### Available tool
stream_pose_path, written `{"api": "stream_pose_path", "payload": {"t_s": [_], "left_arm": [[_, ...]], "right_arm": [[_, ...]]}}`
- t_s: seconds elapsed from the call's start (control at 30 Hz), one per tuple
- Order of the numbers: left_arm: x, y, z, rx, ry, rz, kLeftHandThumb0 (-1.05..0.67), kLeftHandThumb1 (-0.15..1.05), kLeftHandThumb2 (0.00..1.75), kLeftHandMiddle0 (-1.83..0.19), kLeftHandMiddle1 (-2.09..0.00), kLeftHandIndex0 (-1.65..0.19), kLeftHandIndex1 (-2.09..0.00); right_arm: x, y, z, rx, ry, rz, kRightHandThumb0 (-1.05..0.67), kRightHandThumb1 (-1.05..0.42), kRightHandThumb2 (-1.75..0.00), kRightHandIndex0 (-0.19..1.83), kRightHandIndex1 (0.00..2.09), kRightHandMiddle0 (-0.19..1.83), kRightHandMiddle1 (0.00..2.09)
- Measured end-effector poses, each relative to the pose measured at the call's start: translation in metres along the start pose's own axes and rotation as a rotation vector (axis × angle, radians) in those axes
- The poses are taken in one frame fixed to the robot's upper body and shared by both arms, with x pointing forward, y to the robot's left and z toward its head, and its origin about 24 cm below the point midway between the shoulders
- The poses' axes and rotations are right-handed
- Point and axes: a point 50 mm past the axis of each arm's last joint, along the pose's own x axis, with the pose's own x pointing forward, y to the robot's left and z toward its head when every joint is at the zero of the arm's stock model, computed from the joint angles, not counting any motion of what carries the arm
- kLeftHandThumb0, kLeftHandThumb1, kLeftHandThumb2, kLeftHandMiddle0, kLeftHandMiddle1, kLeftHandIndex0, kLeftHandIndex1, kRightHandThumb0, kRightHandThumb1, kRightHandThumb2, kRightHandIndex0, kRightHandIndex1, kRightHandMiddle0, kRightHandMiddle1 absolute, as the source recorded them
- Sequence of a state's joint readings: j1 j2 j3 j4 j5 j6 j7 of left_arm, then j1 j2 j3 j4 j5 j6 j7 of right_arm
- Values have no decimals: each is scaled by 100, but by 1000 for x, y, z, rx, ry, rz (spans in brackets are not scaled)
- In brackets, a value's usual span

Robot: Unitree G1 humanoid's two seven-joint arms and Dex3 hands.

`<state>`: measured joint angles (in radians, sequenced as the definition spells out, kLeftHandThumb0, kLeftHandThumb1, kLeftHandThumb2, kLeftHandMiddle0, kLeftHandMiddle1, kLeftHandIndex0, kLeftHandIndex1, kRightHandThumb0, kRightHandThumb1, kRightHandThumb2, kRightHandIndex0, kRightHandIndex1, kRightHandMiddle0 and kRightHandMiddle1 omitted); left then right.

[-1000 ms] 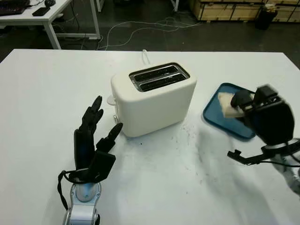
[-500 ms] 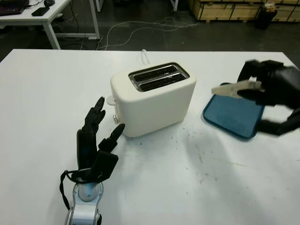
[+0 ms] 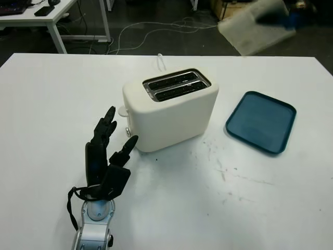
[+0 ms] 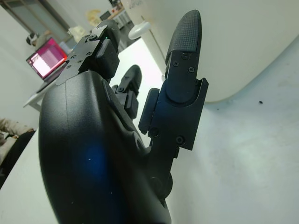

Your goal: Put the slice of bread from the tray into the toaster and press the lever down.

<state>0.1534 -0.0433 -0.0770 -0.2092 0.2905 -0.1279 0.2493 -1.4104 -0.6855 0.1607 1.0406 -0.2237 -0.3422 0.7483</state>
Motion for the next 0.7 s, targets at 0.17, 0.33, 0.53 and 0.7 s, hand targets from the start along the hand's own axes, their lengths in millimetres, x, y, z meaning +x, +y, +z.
{"api": "stream_pose_path", "payload": {"t_s": [0.17, 0.33, 0.53, 0.7], "left_arm": [[1, -1, 1, 6, -9, 5, -63, 92, 19, -36, -26, -36, -1], [2, -1, 1, 6, -9, 14, -64, 92, 18, -36, -27, -36, -1], [3, -2, 1, 7, -10, 17, -66, 92, 19, -36, -29, -36, -1], [3, -2, 1, 8, -12, 26, -65, 92, 18, -36, -30, -37, -1]], "right_arm": [[20, 4, 16, 35, -18, 38, -38, -92, -28, 99, 175, 83, 175], [35, 14, 29, 43, -49, 79, -49, -92, -29, 105, 175, 91, 175], [52, 34, 37, -16, -19, 145, -49, -92, -29, 106, 175, 91, 175], [59, 45, 42, -17, -19, 205, -46, -92, -29, 108, 175, 92, 175]]}}
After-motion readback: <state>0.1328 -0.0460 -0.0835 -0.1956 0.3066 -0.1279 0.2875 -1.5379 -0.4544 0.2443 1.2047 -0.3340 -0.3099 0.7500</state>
